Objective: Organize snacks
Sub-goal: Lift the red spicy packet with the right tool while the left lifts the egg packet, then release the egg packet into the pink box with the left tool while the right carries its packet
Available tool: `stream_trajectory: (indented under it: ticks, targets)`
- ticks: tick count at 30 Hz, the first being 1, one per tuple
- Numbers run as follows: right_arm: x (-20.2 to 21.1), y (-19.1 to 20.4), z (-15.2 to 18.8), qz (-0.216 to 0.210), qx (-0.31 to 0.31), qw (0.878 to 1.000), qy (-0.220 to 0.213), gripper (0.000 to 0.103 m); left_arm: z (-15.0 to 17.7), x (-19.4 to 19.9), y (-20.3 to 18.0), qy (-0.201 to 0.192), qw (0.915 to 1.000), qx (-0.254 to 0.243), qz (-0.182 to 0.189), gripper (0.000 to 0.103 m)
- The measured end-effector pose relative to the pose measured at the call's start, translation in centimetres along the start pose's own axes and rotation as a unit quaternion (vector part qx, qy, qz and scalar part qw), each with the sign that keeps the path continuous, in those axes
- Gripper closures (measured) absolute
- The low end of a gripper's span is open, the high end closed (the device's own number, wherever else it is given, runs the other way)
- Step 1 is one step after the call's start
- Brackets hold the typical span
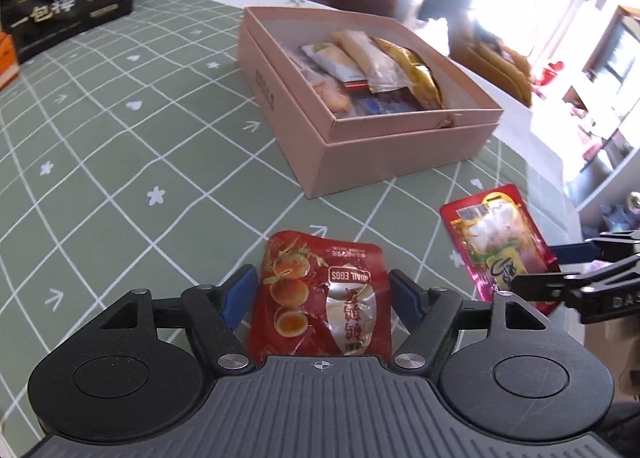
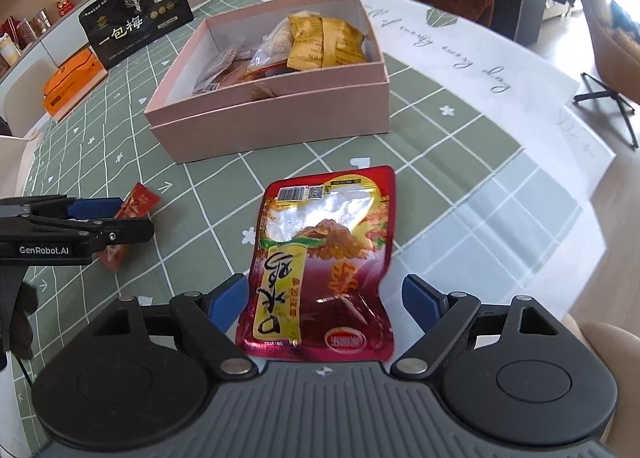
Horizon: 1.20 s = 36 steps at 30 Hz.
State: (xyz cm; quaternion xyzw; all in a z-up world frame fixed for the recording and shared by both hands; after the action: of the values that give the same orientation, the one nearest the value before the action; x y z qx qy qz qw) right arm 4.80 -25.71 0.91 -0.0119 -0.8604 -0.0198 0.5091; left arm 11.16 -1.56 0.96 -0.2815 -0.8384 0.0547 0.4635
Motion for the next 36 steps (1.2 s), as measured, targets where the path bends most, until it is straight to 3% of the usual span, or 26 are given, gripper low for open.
stream_trajectory:
  ticks: [6, 8, 12, 17, 22, 24, 27, 29, 33, 36]
  targets:
    - [-2.1, 1.4, -1.7, -0.008, -0.008, 1.000, 0.024, 0.010, 2.2, 0.1, -2.7, -0.010, 0.9991, -0.023, -0.034, 0.027]
    - [-2.7, 2.4, -1.9, 0.001, 0.013, 1.000, 0.024, 0.001, 2.8, 0.1, -3.2, -0.014, 0.9983, -0.030, -0.047, 0.027]
    - [-3.5, 4.5, -1.3, 0.058, 0.076, 0.995, 0.001, 0.000, 3.0, 0.6, -3.4, 0.003, 0.9982, -0.011, -0.060, 0.027]
    - [-3.4, 4.6, -0.5, 0.056, 0.067, 0.996, -0.015, 0.000, 3.5, 1.2, -3.2, 0.020, 0.9971, -0.003, -0.074, 0.027]
    - [-3.6, 4.9, -1.2, 0.043, 0.102, 0.994, 0.027, 0.000, 3.4, 1.1, -3.5, 0.026, 0.9964, 0.000, -0.080, 0.026]
    - [-3.2, 4.8, -0.9, 0.039, 0.106, 0.993, 0.029, 0.000, 3.5, 0.8, -3.8, 0.023, 0.9961, 0.001, -0.085, 0.021]
    - [-2.3, 4.7, 0.0, 0.036, 0.110, 0.993, 0.012, 0.012, 3.7, 0.5, -4.3, 0.021, 0.9952, -0.011, -0.095, 0.019]
    - [-1.6, 5.0, 0.1, 0.028, 0.119, 0.992, 0.009, 0.025, 3.9, 0.6, -4.5, 0.011, 0.9941, -0.015, -0.107, 0.027]
    - [-0.5, 5.6, 0.3, 0.044, 0.153, 0.987, -0.005, 0.032, 4.4, 1.1, -5.0, 0.002, 0.9965, -0.007, -0.083, 0.029]
    - [0.0, 4.8, 0.5, 0.036, 0.144, 0.989, -0.002, 0.034, 4.8, 1.4, -5.4, -0.006, 0.9980, 0.003, -0.062, 0.030]
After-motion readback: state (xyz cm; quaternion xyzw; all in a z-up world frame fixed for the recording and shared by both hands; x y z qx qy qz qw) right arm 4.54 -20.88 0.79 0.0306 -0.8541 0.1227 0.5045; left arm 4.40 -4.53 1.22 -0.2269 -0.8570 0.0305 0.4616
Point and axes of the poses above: each gripper's, at about its wrist camera, not at the fingertips, and x roughly against the way its jaws point, y to its left, z to its underside, the point moved 2 cm from there along -x, roughly the way its jaws point, and after that the axes turned 11 degrees about z, right-handed, at the moved point
